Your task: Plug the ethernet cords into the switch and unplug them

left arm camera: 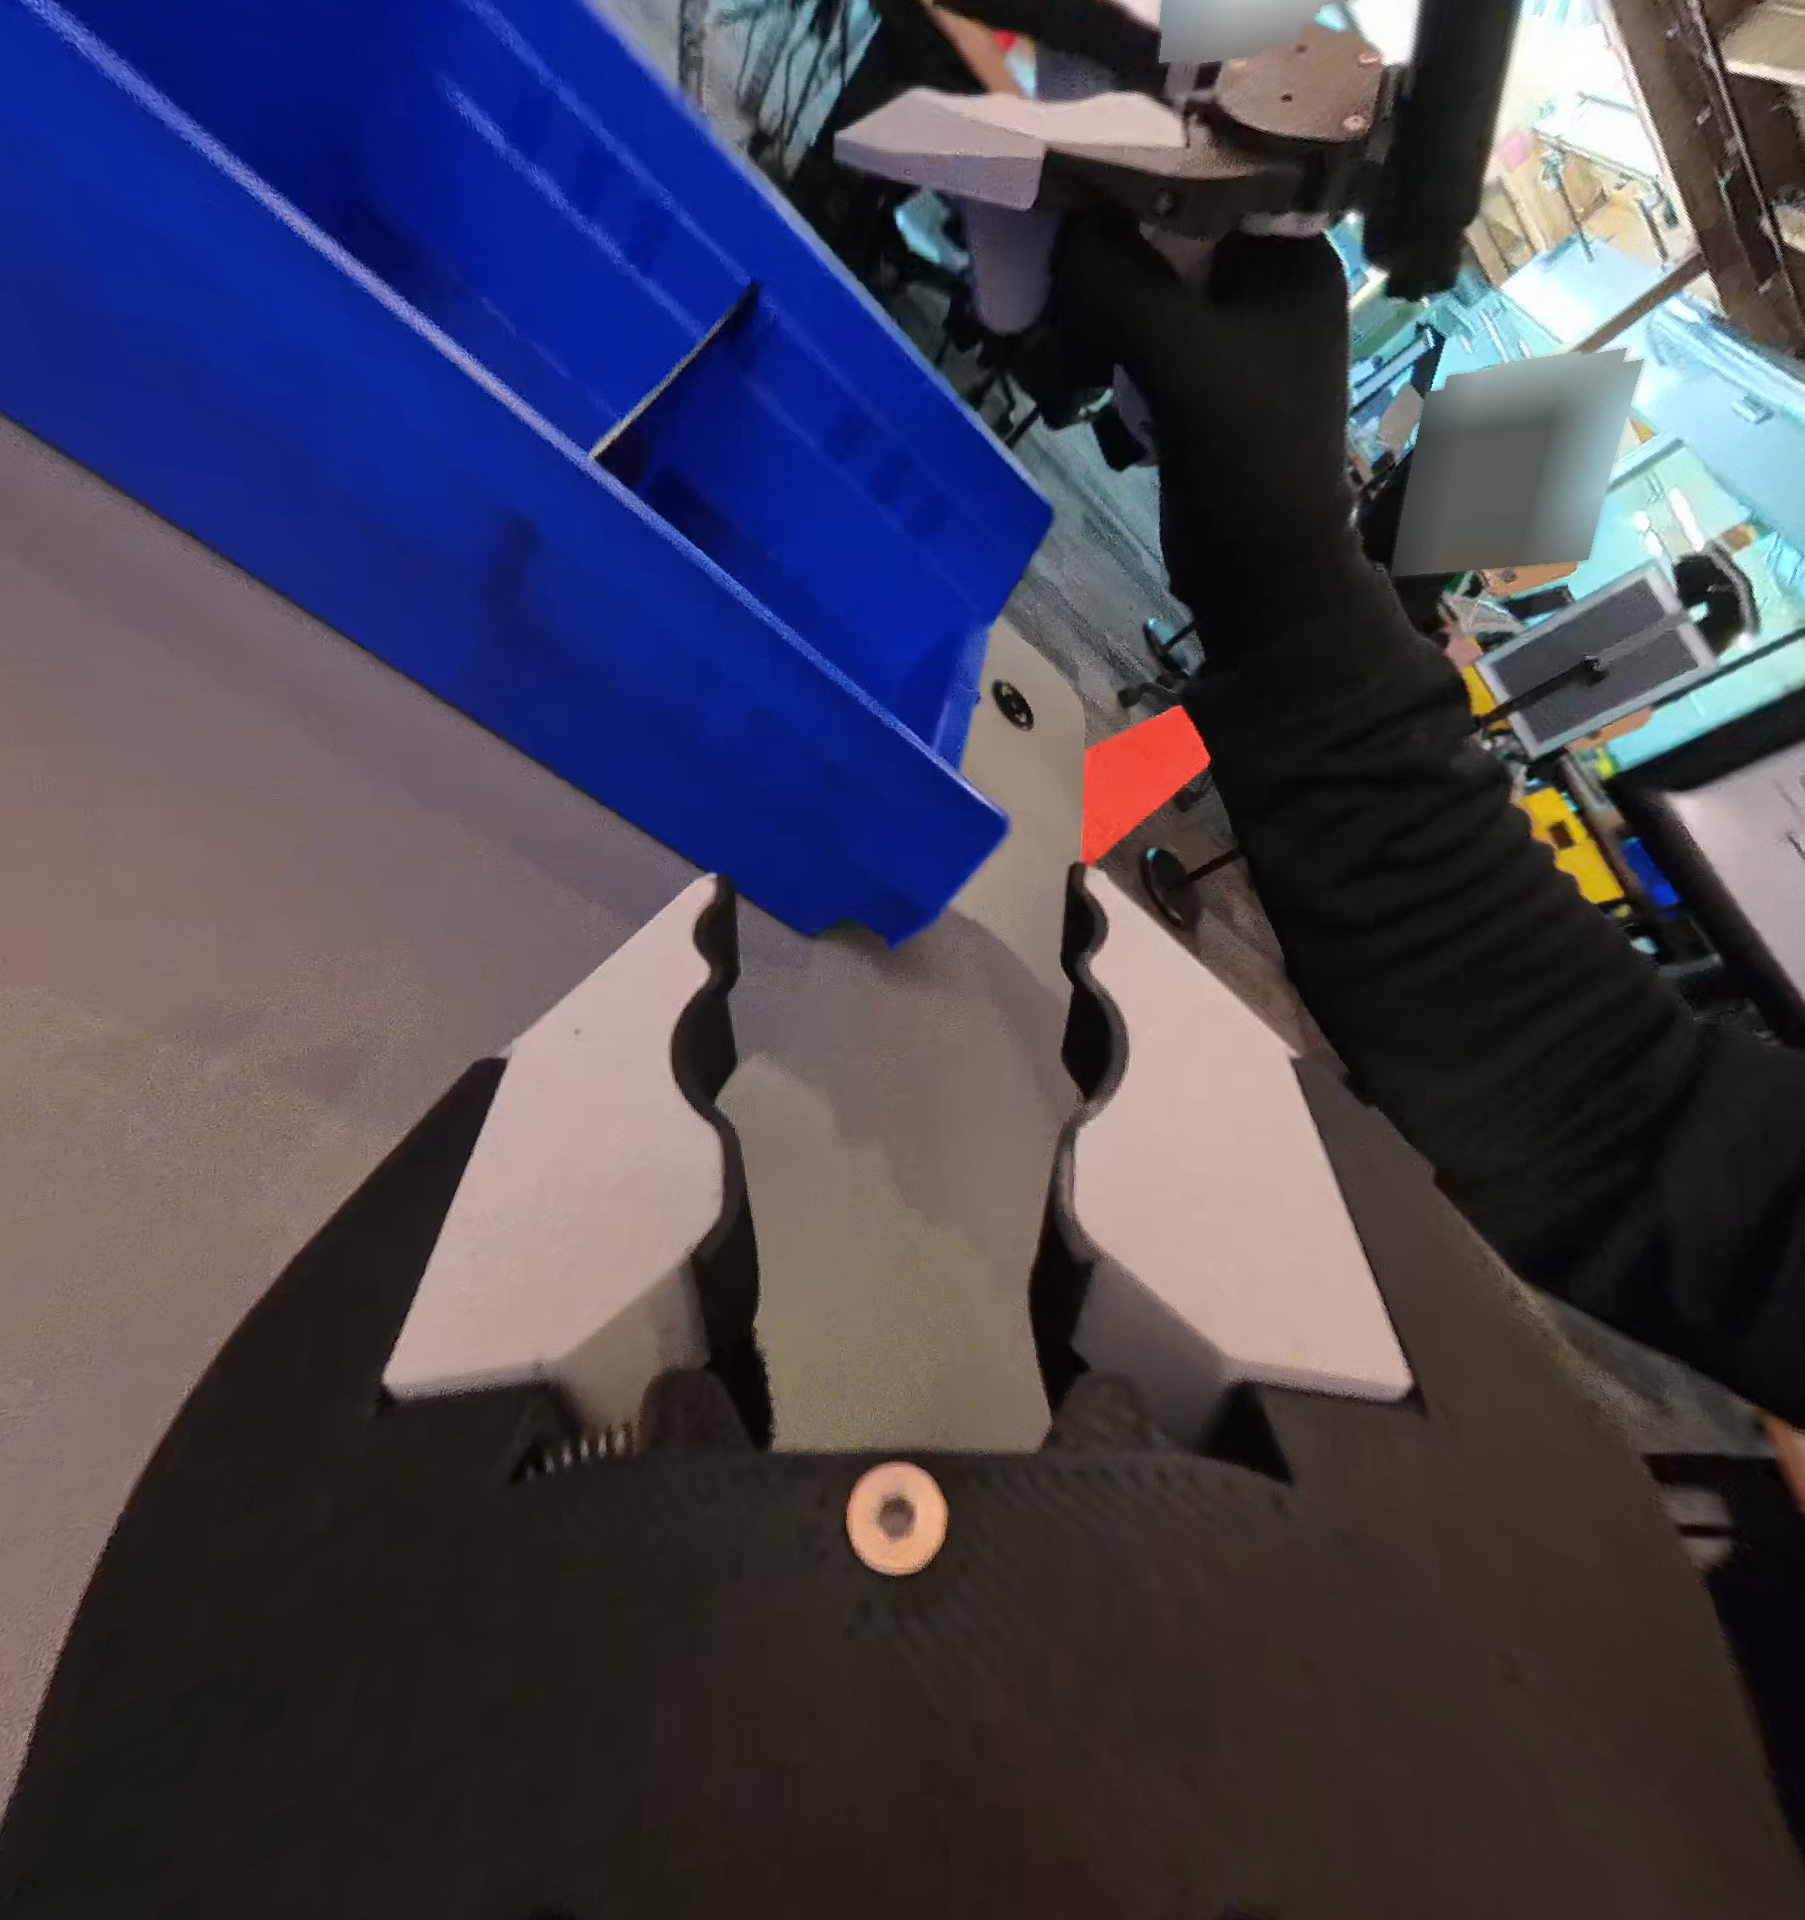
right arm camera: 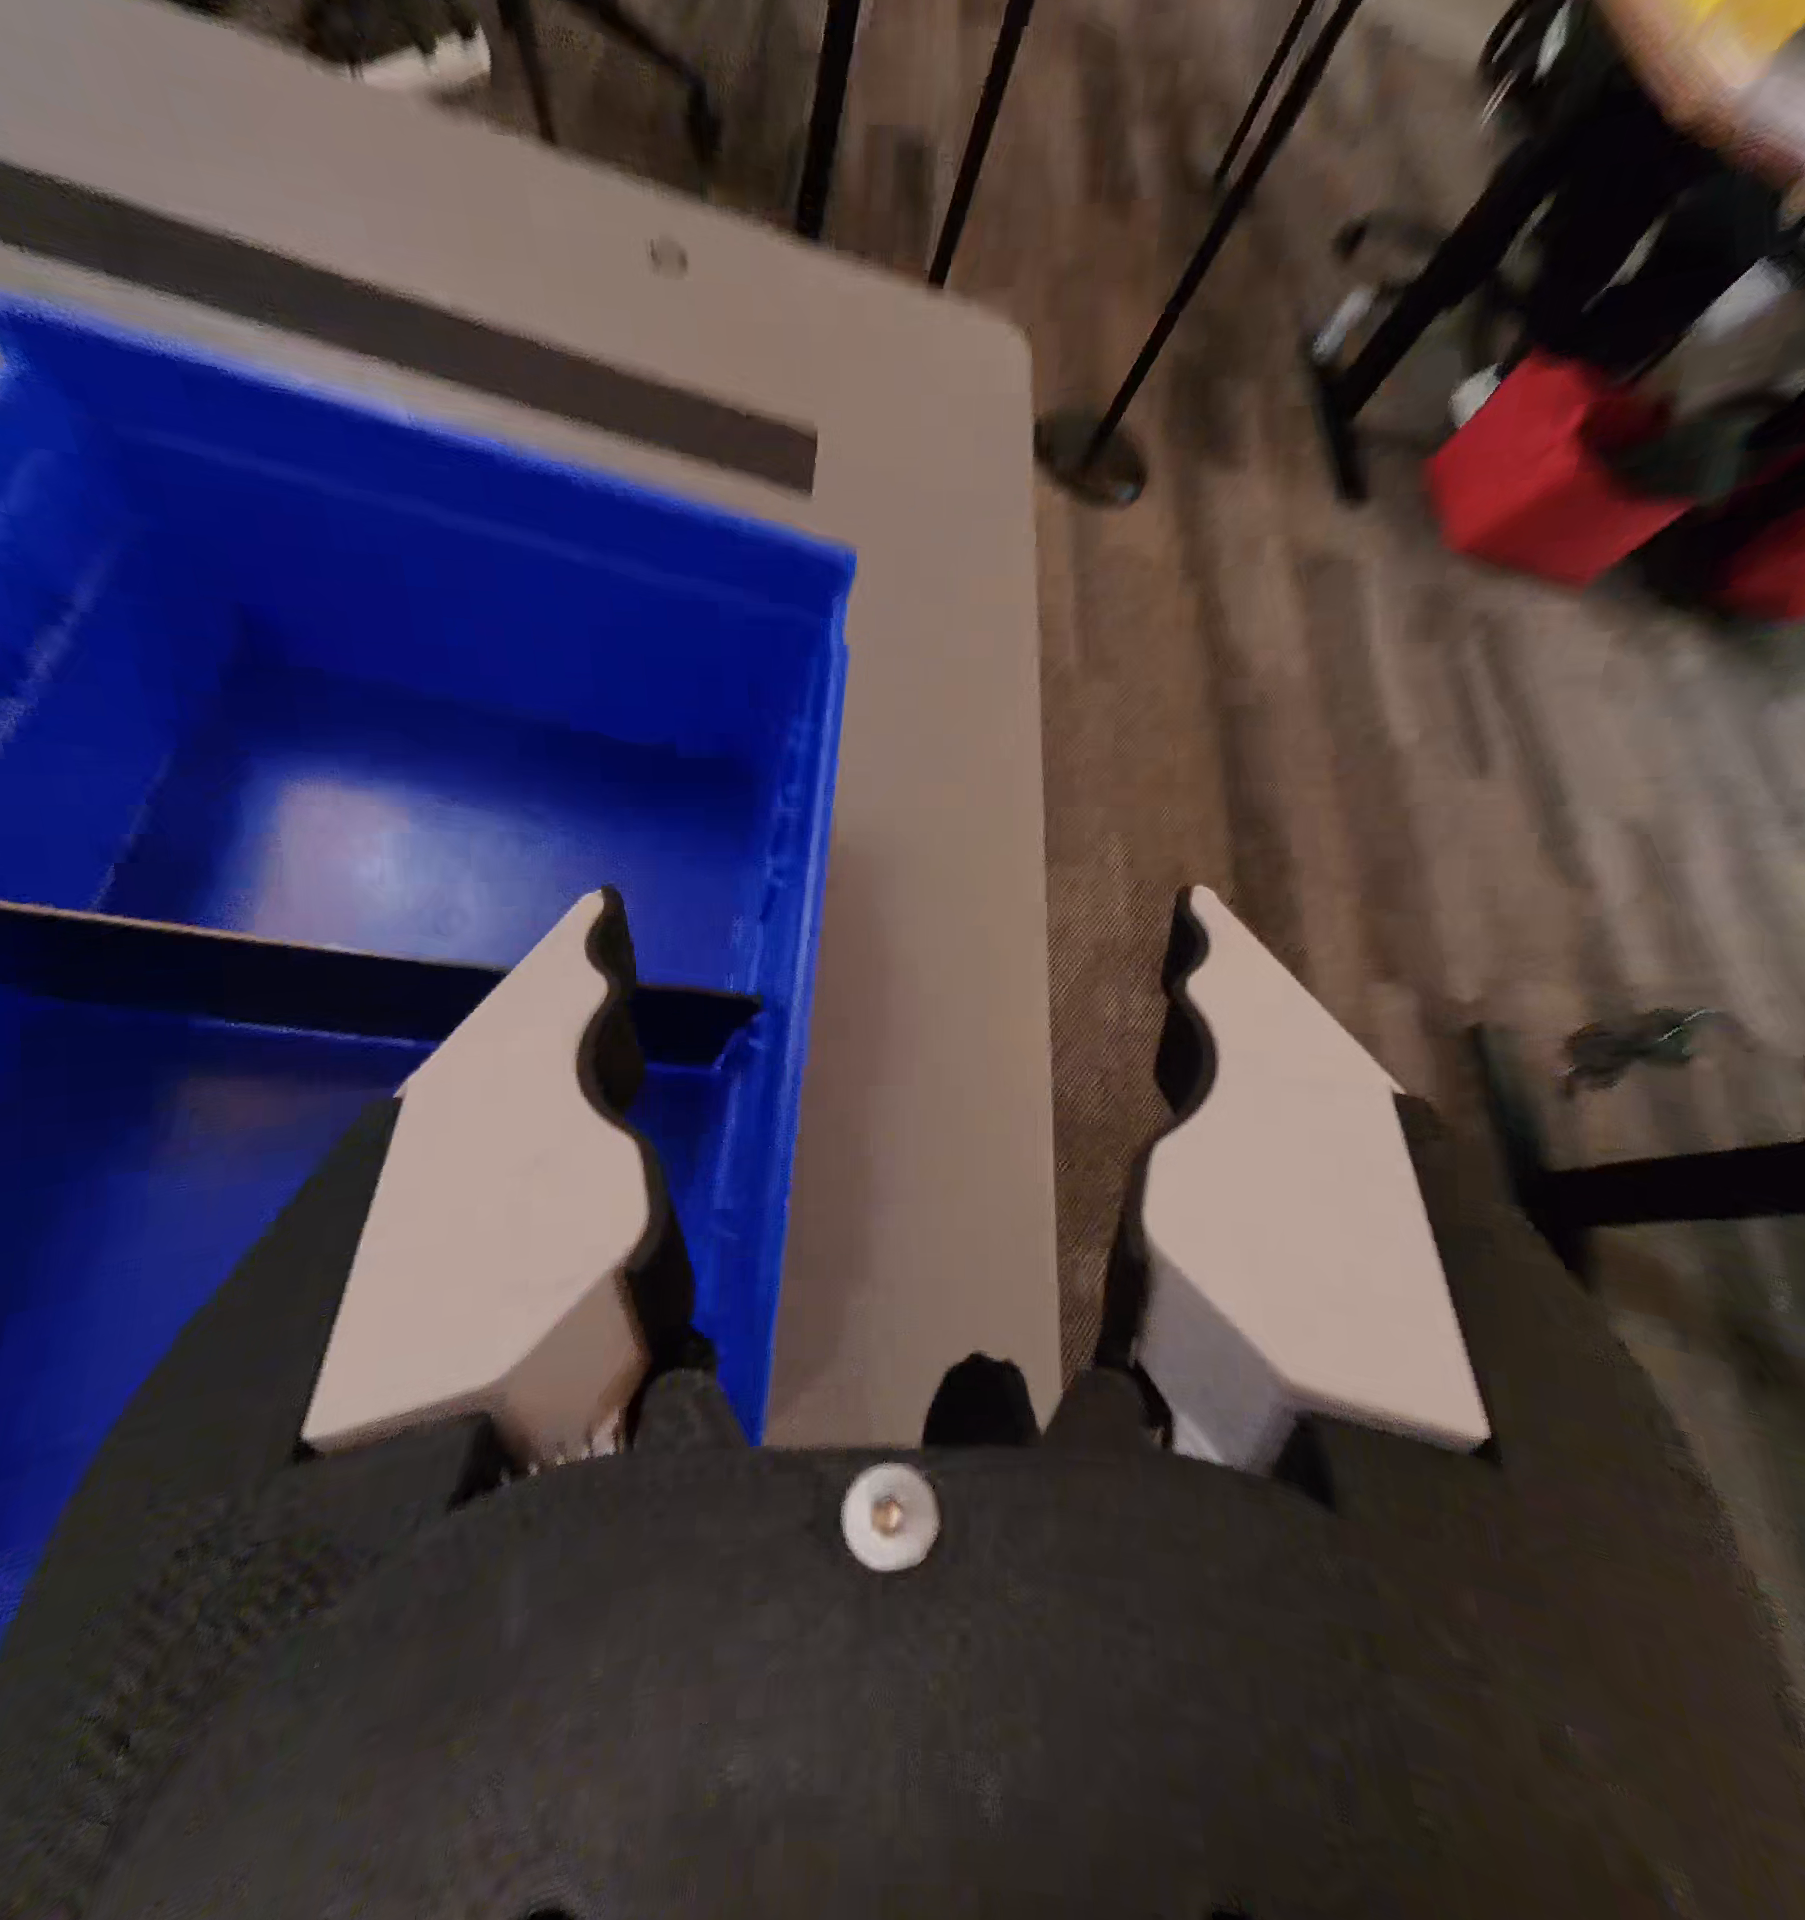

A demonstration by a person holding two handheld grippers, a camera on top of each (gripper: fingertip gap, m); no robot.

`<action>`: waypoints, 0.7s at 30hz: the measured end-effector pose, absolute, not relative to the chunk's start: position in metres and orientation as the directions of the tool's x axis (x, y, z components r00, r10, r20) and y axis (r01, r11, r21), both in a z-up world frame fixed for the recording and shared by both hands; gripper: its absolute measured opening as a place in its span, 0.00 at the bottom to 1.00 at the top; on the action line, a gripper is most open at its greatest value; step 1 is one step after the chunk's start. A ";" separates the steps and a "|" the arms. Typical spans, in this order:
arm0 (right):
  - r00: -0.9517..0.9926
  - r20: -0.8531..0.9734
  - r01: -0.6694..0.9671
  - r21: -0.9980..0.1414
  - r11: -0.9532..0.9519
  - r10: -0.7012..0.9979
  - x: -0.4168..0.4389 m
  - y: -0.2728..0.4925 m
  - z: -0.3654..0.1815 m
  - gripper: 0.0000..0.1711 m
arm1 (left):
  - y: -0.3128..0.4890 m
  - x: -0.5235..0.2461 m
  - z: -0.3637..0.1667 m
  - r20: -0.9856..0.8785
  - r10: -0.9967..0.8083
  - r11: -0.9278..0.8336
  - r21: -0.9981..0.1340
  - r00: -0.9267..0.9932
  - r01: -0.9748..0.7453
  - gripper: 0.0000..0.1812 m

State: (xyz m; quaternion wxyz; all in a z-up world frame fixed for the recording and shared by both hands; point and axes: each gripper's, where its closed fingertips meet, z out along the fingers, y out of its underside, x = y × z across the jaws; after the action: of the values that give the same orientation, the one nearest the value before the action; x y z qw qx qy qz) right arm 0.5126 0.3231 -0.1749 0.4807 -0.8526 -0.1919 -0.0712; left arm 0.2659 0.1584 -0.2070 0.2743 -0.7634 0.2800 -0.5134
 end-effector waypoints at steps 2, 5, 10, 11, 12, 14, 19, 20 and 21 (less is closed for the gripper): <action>0.883 0.379 0.464 -0.793 -0.395 0.276 0.485 0.308 -0.145 0.56 | 0.148 0.231 -0.178 0.557 -0.772 -0.611 -0.783 0.306 -0.116 0.29; 0.848 0.408 0.491 -0.844 -0.214 0.337 0.419 0.280 -0.099 0.46 | 0.130 0.166 -0.100 0.354 -0.885 -0.353 -0.934 0.302 0.061 0.20; 0.687 0.311 0.447 -0.893 -0.045 0.656 0.272 0.220 -0.082 0.05 | 0.091 0.070 -0.003 0.146 -0.937 -0.053 -0.957 0.319 0.284 0.00; 0.648 0.252 0.419 -0.906 -0.060 0.719 0.247 0.209 -0.082 0.00 | 0.083 0.059 0.006 0.169 -0.946 -0.077 -0.947 0.278 0.312 0.00; 0.609 0.184 0.389 -0.917 -0.088 0.771 0.223 0.199 -0.082 0.00 | 0.073 0.051 0.014 0.193 -0.958 -0.119 -0.940 0.210 0.320 0.00; 0.520 0.116 0.366 -0.925 -0.098 0.846 0.181 0.180 -0.078 0.00 | 0.063 0.033 0.025 0.182 -0.961 -0.112 -0.946 0.209 0.305 0.00; 0.361 0.051 0.357 -0.930 -0.088 0.931 0.103 0.144 -0.072 0.00 | 0.050 -0.012 0.070 0.115 -0.961 -0.024 -0.940 0.252 0.339 0.00; 0.334 0.055 0.345 -0.936 -0.068 0.941 0.092 0.137 -0.066 0.00 | 0.045 -0.019 0.078 0.099 -0.966 -0.011 -0.939 0.239 0.344 0.00; 0.298 0.052 0.332 -0.942 -0.053 0.953 0.080 0.129 -0.061 0.00 | 0.041 -0.024 0.083 0.086 -0.967 -0.002 -0.942 0.238 0.335 0.00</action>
State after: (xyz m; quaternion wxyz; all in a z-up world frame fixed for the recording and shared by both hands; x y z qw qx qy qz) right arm 0.0801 0.1289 -0.0612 0.4776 -0.6487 -0.4955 0.3250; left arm -0.0244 0.0413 0.0832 0.6244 -0.4785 0.3306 -0.5213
